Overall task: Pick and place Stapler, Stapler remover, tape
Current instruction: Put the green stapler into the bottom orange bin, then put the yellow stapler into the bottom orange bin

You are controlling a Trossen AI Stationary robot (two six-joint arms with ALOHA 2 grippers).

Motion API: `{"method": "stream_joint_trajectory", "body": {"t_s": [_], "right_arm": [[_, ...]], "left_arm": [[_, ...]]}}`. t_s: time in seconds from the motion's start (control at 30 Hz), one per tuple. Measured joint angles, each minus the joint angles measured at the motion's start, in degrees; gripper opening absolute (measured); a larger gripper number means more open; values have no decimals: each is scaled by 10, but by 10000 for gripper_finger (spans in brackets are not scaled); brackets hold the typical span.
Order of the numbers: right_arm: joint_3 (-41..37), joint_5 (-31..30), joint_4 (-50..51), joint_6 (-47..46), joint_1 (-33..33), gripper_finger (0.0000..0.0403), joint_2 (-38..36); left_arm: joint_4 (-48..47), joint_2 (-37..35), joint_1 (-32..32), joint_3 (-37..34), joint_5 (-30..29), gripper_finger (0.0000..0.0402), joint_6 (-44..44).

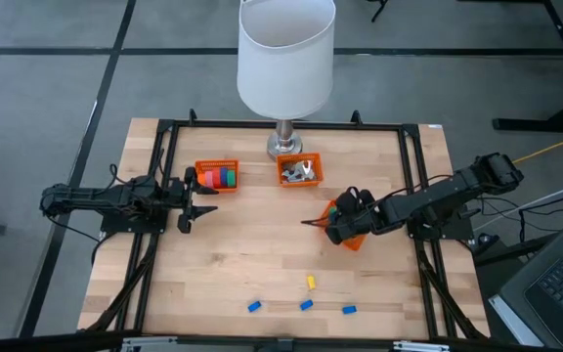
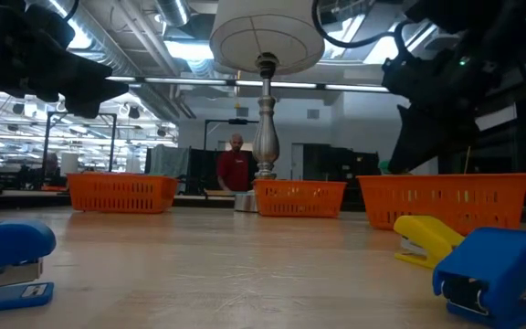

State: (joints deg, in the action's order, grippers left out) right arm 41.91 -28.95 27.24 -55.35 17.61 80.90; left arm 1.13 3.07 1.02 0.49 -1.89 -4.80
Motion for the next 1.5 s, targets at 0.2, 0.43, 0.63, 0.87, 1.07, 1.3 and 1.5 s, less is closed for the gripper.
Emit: {"method": "stream_joint_trajectory", "body": {"t_s": [0.2,0.43,0.63,0.87,1.07,1.3,1.5], "right_arm": [[0,0,2,-15,0,82,0],[0,0,6,-13,0,82,15],[-1,0,10,-13,0,85,48],[-1,5,8,-17,0,129,58],[-1,7,8,-27,0,177,58],[-1,61,8,-27,0,200,57],[13,77,22,-12,0,192,56]], "left_arm": [[0,0,0,0,0,219,0],[0,0,0,0,0,219,0],[0,0,0,0,0,219,0],[0,0,0,0,0,219,0],[0,0,0,0,0,219,0],[0,0,0,0,0,219,0],[0,0,0,0,0,219,0]]}}
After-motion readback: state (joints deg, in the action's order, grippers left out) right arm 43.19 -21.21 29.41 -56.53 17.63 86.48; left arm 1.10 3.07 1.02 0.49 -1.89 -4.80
